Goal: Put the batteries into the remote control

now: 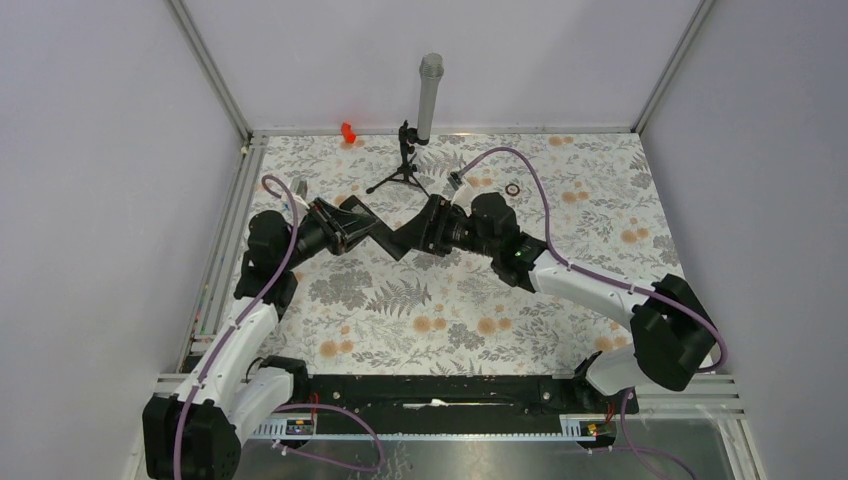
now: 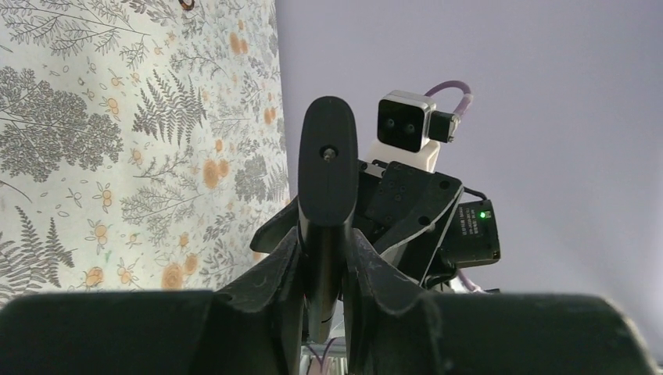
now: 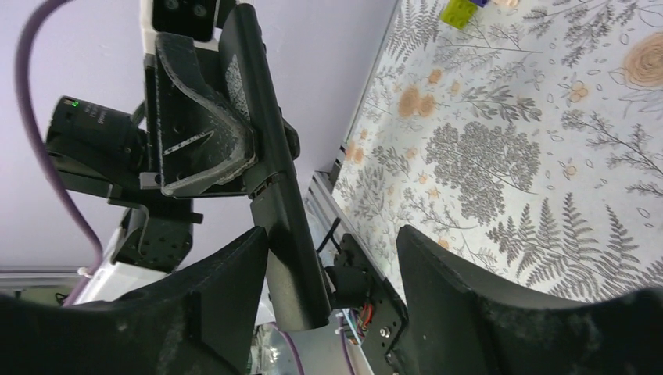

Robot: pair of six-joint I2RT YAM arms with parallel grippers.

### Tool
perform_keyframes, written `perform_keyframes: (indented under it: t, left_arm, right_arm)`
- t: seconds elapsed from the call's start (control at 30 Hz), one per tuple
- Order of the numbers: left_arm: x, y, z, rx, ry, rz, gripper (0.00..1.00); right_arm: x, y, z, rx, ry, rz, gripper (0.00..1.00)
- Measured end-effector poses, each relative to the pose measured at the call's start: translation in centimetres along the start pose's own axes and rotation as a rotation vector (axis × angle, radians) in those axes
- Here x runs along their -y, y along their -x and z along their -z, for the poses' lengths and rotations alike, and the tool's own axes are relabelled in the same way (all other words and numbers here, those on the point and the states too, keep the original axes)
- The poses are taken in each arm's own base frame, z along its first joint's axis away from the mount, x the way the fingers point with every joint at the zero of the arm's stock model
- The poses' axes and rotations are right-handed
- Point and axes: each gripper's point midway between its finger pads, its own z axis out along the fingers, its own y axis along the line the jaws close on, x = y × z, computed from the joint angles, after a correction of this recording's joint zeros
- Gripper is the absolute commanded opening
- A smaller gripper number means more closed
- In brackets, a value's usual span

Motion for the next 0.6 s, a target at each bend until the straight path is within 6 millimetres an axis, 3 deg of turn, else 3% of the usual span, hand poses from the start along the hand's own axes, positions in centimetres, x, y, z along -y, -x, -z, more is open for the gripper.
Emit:
perform_keyframes:
  t: [0.4, 0.6]
  left_arm:
    - [0.8, 1.2, 0.4, 0.091, -0.031, 0.123, 0.00]
    - [-0.3, 1.3, 0.3, 0.116, -0.028, 0.240, 0.00]
  right_arm:
    - [-2.5, 1.1, -1.1, 0.079, 0.098, -0.026, 0.48]
    - [-2.9, 1.0, -2.5, 0.137, 0.115, -0.015, 0.36]
